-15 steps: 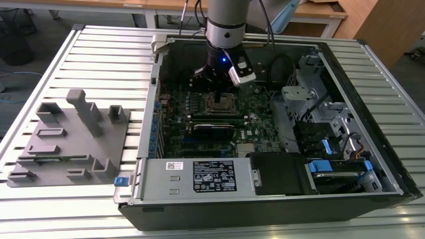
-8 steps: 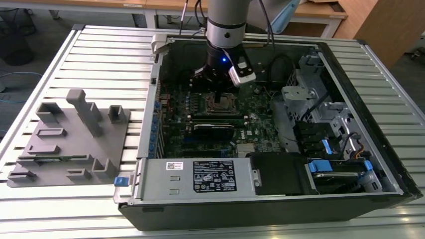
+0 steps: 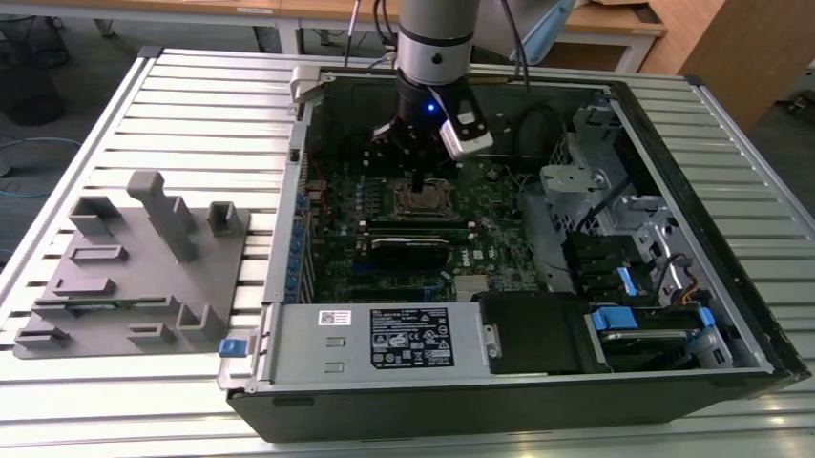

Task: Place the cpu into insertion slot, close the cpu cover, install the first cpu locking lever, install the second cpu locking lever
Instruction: 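Install the second cpu locking lever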

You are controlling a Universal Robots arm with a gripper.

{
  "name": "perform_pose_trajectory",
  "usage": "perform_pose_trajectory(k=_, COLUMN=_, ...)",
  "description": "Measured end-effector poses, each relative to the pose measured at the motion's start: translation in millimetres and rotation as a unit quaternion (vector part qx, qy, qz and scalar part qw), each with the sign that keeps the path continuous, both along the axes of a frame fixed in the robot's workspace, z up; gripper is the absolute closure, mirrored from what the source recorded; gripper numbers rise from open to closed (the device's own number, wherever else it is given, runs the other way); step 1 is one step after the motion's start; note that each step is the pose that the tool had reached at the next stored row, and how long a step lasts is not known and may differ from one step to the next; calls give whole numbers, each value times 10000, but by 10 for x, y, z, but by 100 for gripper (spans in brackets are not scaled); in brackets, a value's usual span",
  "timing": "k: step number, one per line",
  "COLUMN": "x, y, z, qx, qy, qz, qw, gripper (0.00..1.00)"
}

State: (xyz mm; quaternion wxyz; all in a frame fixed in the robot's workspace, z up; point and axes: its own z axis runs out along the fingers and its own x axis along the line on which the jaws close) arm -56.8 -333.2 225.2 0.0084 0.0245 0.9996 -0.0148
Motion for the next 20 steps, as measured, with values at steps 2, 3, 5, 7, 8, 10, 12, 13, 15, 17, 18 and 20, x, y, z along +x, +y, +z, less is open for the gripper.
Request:
perform_pose_trajectory(k=2, x=0, y=0, z=6, qx=1, qy=-1, qz=0, qw=10000, gripper=89)
perform_pose_trajectory(k=3, x=0, y=0, z=6, qx=2, qy=-1, qz=0, qw=10000, gripper=89)
perform_pose_trajectory(k=5, x=0, y=0, z=7, qx=1, qy=-1, qz=0, qw=10000, gripper=89)
perform_pose_trajectory(k=7, x=0, y=0, z=8, qx=1, qy=0, qz=0, qw=10000, gripper=89)
perform_pose_trajectory(k=8, x=3, y=0, z=8, qx=0, qy=0, qz=1, qw=10000, gripper=89)
perform_pose_trajectory(k=10, x=16, y=0, z=9, qx=-1, qy=0, qz=0, qw=10000, gripper=89)
perform_pose_trajectory(k=12, x=36, y=0, z=8, qx=0, qy=0, qz=0, qw=10000, gripper=89)
perform_pose_trajectory(k=13, x=46, y=0, z=8, qx=0, qy=0, qz=0, qw=10000, gripper=89)
perform_pose_trajectory(k=15, x=63, y=0, z=8, qx=1, qy=0, qz=0, qw=10000, gripper=89)
perform_pose_trajectory(k=17, x=78, y=0, z=8, qx=1, qy=0, qz=0, qw=10000, gripper=89)
perform_pose_trajectory(k=18, x=86, y=0, z=8, qx=0, qy=0, qz=0, qw=10000, gripper=89)
perform_pose_trajectory(k=20, x=103, y=0, z=8, qx=0, qy=0, qz=0, qw=10000, gripper=89)
